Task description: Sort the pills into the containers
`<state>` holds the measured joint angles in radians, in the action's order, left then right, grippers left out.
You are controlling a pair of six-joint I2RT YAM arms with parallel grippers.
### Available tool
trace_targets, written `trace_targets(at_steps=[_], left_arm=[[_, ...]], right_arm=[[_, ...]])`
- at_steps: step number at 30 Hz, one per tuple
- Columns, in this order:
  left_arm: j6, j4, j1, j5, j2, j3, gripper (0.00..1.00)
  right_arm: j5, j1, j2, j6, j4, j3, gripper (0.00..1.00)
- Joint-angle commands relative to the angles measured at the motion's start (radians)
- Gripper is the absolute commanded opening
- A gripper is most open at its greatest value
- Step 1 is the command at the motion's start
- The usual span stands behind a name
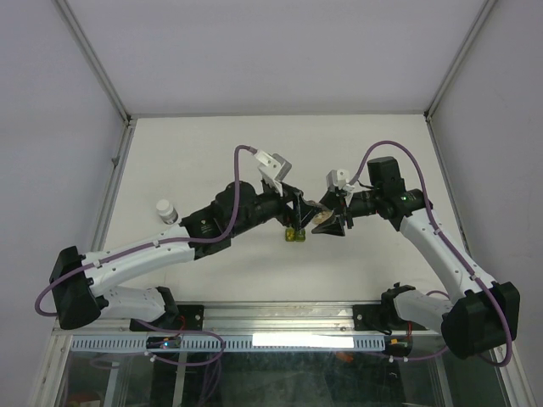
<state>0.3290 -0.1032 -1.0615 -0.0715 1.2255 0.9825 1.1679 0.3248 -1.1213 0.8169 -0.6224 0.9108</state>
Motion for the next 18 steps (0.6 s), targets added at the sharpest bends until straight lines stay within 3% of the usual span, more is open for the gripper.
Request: trace_targets(at_steps=[1, 18], left_arm=[[-0.007, 0.035, -0.012, -0.042, 0.015, 0.060, 0.69], [0.001, 0.060, -0.012, 0.012, 0.056, 0.094, 0.48]], right_arm=[[0.026, -0.003, 0.008, -0.004, 0.024, 0.048, 0.00], [0.026, -0.002, 0.009, -0.003, 0.025, 0.047, 0.00]])
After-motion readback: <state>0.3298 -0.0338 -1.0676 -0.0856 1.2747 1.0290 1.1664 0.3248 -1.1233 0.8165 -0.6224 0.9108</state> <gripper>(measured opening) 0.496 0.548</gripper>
